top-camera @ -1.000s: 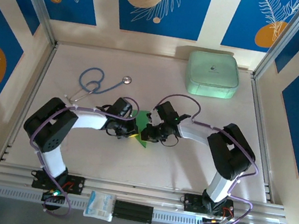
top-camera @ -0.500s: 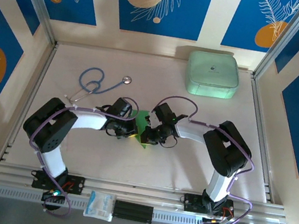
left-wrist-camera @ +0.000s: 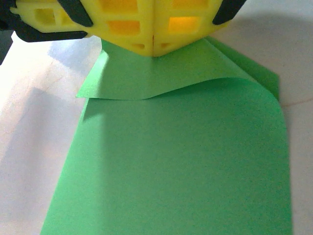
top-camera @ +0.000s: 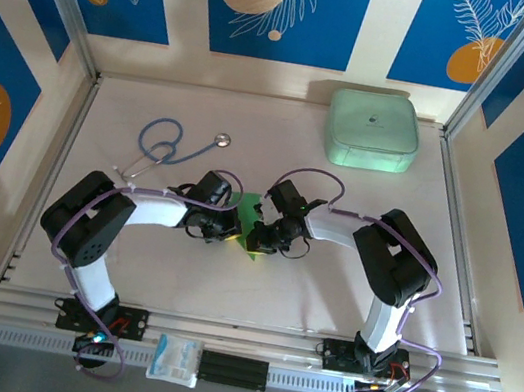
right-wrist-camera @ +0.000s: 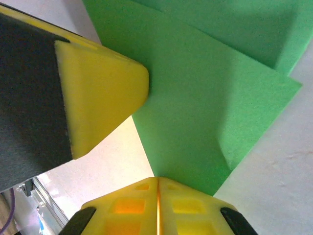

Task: Fold a paper plane with a square sheet of paper (pick it up from the middle)
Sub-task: Third fold the triangle at the center of the table.

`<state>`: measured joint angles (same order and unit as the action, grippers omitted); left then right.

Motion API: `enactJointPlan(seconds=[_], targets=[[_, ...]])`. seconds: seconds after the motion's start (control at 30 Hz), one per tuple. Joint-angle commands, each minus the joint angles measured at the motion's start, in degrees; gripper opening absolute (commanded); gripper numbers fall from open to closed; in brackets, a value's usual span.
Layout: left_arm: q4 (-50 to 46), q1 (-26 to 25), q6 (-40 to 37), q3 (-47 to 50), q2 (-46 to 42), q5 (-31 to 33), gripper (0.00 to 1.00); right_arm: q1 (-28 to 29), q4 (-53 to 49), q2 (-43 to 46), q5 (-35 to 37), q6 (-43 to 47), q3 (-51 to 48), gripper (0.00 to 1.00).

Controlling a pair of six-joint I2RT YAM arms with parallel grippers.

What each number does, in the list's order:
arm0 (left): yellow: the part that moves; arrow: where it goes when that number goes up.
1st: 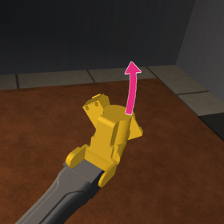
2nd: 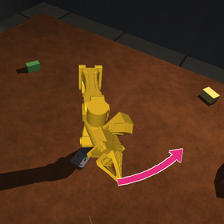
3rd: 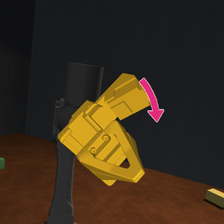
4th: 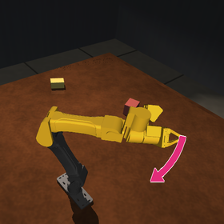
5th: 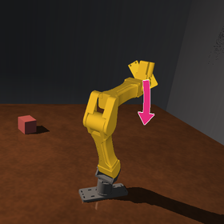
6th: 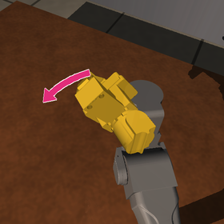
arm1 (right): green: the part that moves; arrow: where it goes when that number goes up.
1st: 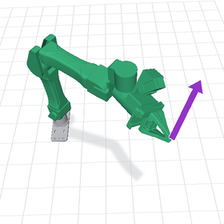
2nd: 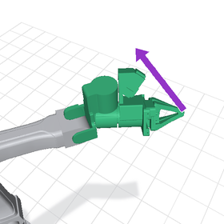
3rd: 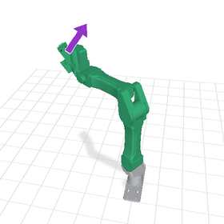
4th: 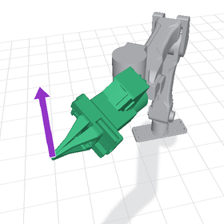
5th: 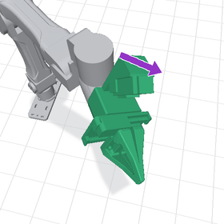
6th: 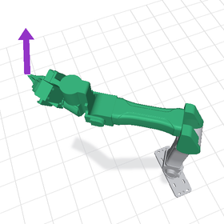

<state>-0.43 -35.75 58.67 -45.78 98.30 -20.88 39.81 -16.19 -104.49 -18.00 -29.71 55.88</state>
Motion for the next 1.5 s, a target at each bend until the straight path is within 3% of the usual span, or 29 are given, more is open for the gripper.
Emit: enactJointPlan(seconds=[0.0,0.37,0.73,1.03,1.47], targets=[[-2.73,-0.2,0.44,0.96,0.57,2.05,0.02,0.52,-2.51,-1.51,0.85,1.41,0.85,0.09],[-5.53,-0.09,0.66,1.81,2.22,4.13,0.01,0.54,-5.82,-1.09,2.76,3.94,-0.01,0.08],[-5.43,0.11,0.56,1.93,3.04,4.02,0.0,0.88,-8.49,4.61,0.94,5.54,-5.4,0.09],[-3.6,0.07,0.83,1.18,1.99,2.16,0.0,0.88,-6.4,13.25,4.99,3.79,-3.47,0.09],[-2.08,0.07,1.17,-0.32,0.32,0.47,0.0,2.72,-3.87,2.45,6.81,1.7,2.83,0.05]])
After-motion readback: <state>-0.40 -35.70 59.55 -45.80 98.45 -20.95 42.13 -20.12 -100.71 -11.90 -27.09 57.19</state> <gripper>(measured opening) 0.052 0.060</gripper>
